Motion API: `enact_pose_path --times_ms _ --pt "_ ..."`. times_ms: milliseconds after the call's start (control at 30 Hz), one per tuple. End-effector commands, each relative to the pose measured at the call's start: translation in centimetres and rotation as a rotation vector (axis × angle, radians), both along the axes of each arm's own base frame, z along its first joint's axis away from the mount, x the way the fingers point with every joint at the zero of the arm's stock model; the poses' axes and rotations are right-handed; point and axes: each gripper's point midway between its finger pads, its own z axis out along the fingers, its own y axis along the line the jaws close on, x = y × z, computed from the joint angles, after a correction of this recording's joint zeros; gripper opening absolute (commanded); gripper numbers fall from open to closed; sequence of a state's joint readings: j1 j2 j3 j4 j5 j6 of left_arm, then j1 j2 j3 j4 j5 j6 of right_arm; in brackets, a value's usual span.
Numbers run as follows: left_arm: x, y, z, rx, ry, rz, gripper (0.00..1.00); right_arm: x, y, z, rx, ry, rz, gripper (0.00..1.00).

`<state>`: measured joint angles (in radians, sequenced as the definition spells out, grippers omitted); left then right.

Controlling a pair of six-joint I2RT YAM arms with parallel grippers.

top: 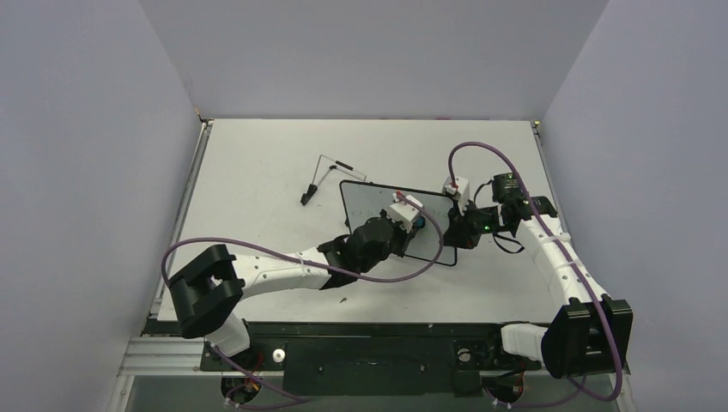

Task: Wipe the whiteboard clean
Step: Erase the whiteboard at the whiteboard stand.

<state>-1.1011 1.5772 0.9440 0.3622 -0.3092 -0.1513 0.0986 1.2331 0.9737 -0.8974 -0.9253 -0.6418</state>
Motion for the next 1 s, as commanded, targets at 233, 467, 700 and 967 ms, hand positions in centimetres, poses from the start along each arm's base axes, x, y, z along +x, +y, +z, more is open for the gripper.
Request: enact_pose_path --times_ms 233,467,700,967 --pt "3.9 3.7 3.9 -0.057 -0.105 0.466 0.00 -0.6 0.6 1.1 0.034 -0.040 0.040 0.00" --pt "3.7 2.6 4.3 -0.137 -0.064 0.321 0.00 -0.6 0.6 1.2 0.035 -0.040 0.041 0.00" --pt "-0.4 -3.3 4.3 -0.149 -0.083 -0.077 0.00 -0.6 0.5 1.2 0.035 -0.040 0.040 0.00" --pt "-0.3 -3.8 3.9 -0.116 -0.077 -0.073 0.00 -0.6 0.5 1.2 0.036 -0.040 0.040 0.00"
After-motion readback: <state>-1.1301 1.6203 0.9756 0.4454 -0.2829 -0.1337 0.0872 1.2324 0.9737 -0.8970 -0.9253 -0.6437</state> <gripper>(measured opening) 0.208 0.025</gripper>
